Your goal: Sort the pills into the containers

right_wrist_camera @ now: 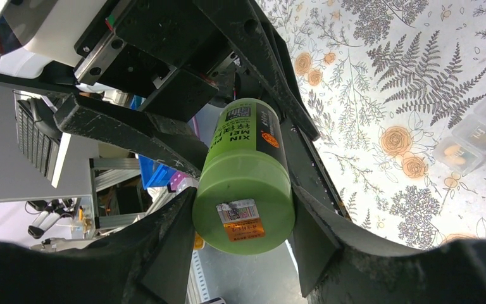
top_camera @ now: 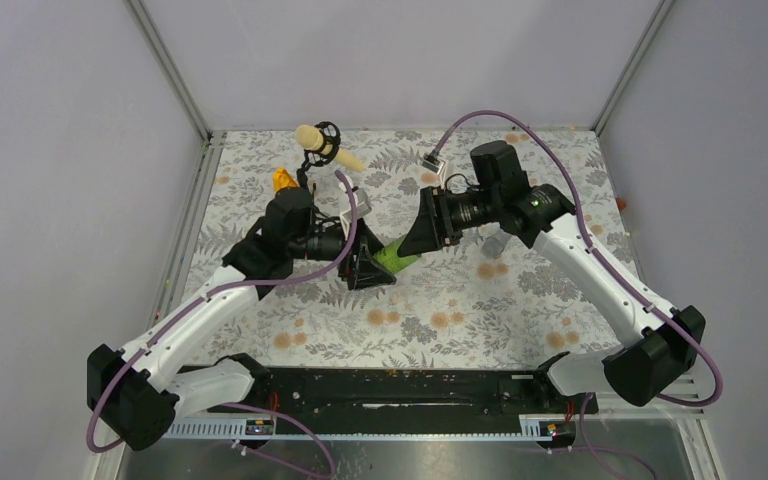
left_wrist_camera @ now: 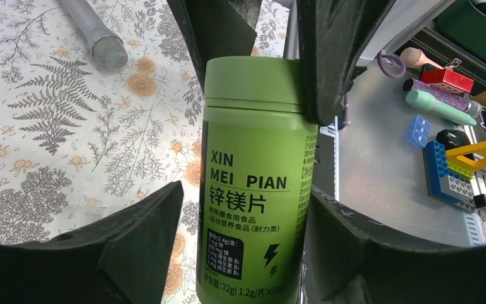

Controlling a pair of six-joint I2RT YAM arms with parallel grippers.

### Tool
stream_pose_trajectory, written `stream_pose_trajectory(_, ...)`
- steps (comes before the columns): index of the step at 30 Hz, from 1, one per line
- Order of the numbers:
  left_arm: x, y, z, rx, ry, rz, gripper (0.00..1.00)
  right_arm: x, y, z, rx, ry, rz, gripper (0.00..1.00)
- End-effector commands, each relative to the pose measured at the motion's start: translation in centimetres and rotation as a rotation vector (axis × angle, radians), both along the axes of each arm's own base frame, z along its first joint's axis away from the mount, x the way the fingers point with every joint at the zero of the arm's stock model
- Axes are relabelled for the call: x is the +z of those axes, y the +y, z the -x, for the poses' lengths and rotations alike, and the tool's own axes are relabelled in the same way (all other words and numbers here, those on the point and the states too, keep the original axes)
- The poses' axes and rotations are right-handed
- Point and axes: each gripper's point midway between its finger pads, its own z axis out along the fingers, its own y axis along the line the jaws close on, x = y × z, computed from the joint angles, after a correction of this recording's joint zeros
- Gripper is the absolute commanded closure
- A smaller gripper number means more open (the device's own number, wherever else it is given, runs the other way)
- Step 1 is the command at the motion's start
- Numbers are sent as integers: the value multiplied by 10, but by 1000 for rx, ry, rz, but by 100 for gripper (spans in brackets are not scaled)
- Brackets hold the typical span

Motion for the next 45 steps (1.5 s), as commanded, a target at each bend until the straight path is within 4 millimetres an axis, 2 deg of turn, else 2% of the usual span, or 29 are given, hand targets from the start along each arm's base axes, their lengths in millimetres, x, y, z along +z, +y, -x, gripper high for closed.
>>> stream_pose_trajectory(1,19,-3,-2,-32,-69,24,35,22,7,3,35,-45,-64,66)
stream_pose_trajectory(3,19,-4,-3,-35,-70,21,48,22,7,1,30,-51,-64,64)
stream_pose_trajectory(4,20,-4,-3,-38,-72,22,58,21,6,0,23,-61,-61,61)
stream_pose_trajectory(5,22,-5,-4,-42,-80,23,81,21,6,-2,10,-88,-56,56)
stream_pose_trajectory(6,25,-5,-8,-24,-99,22,99,18,5,-7,-20,-118,-47,44)
stream_pose_trajectory(7,28,-5,-18,34,-110,21,100,17,5,-15,-78,-133,-42,26)
stream_pose_trajectory(8,32,-4,-26,83,-120,34,100,17,4,-24,-147,-133,-43,18)
stream_pose_trajectory(10,40,-3,-36,160,-146,73,100,24,5,-44,-307,-117,-84,8)
stream_pose_trajectory(13,51,0,-47,242,-171,127,100,33,5,-68,-525,-54,-188,3)
stream_pose_trajectory(16,59,1,-59,320,-155,151,100,43,4,-82,-665,-39,-257,2)
stream_pose_trajectory(19,63,2,-66,371,-130,171,100,54,4,-86,-724,-88,-248,3)
stream_pose_trajectory(22,66,4,-71,410,-116,195,100,54,6,-84,-738,-117,-231,5)
stream_pose_trajectory(23,66,4,-71,416,-111,199,100,62,8,-86,-739,-125,-266,5)
stream_pose_trajectory(27,67,8,-73,454,-90,211,100,69,12,-89,-746,-119,-283,7)
stream_pose_trajectory(32,67,13,-73,496,-78,237,100,80,23,-85,-704,-82,-348,16)
stream_pose_trajectory(36,66,23,-81,580,-63,234,100,80,29,-89,-702,-58,-351,21)
stream_pose_trajectory(40,62,26,-83,593,-65,185,100,65,34,-93,-702,-15,-257,8)
stream_pose_trajectory(43,57,23,-81,559,-64,150,100,58,42,-94,-666,4,-206,6)
stream_pose_trajectory(45,58,20,-80,541,-69,139,100,58,46,-95,-653,14,-201,8)
